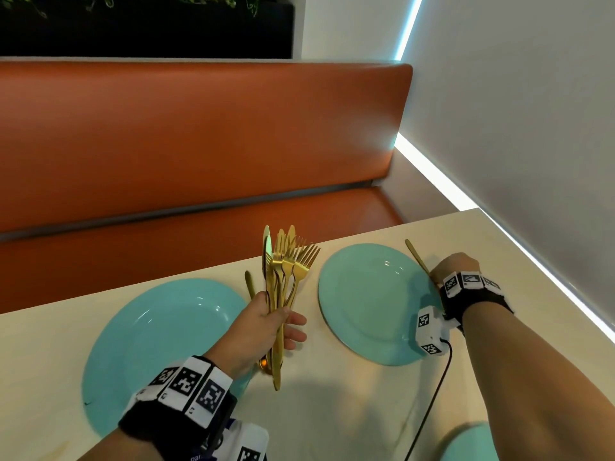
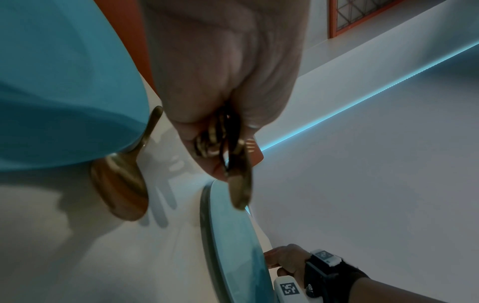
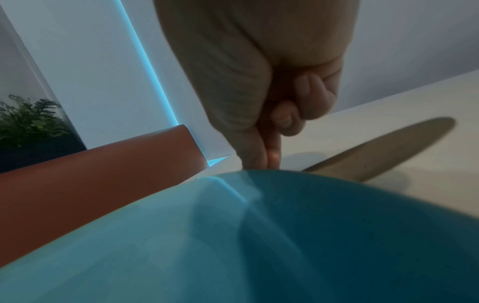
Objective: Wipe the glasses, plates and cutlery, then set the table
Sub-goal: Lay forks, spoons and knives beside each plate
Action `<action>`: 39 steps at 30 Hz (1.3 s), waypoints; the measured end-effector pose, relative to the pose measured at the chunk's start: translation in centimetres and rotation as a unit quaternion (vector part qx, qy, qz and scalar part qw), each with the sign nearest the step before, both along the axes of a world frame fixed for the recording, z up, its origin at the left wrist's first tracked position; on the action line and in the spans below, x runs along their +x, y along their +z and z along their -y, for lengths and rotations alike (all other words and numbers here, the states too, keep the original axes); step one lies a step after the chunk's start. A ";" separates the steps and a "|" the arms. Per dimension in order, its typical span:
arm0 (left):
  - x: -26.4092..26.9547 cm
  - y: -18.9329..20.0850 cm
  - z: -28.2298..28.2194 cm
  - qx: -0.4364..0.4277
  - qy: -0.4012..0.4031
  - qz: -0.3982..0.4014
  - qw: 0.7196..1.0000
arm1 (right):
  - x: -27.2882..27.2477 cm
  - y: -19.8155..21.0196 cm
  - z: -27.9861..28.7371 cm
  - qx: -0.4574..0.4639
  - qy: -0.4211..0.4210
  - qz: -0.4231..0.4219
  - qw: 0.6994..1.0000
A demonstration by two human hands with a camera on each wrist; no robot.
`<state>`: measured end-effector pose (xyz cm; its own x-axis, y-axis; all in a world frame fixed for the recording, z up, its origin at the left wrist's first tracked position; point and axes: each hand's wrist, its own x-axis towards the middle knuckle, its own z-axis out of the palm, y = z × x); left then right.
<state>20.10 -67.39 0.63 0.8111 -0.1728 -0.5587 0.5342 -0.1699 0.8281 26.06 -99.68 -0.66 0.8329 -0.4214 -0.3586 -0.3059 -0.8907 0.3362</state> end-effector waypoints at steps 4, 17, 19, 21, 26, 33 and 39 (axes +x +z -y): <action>-0.2 -0.3 -0.4 0.003 0.002 -0.007 1.000 | 0.5 0.0 -0.7 0.014 -0.028 0.003 0.999; -1.7 1.0 -0.7 -0.034 0.030 -0.022 0.999 | 1.9 1.4 -0.2 0.166 -0.112 0.182 0.963; -2.2 1.7 -0.8 -0.041 0.030 -0.019 0.999 | 0.9 3.9 -2.9 0.212 -0.071 0.224 0.949; -3.1 2.4 -0.9 -0.054 0.031 -0.014 0.998 | -1.1 6.3 -6.5 0.270 -0.023 0.253 0.929; -6.5 4.6 -2.2 -0.084 0.008 0.007 0.996 | -8.7 10.1 -16.6 0.313 0.147 0.220 0.912; -13.1 8.7 -8.2 -0.144 -0.048 0.003 0.988 | -18.5 12.8 -26.2 0.274 0.288 0.189 0.898; -19.2 10.7 -15.6 -0.140 -0.099 0.011 0.985 | -25.8 14.8 -32.6 0.199 0.309 0.185 0.911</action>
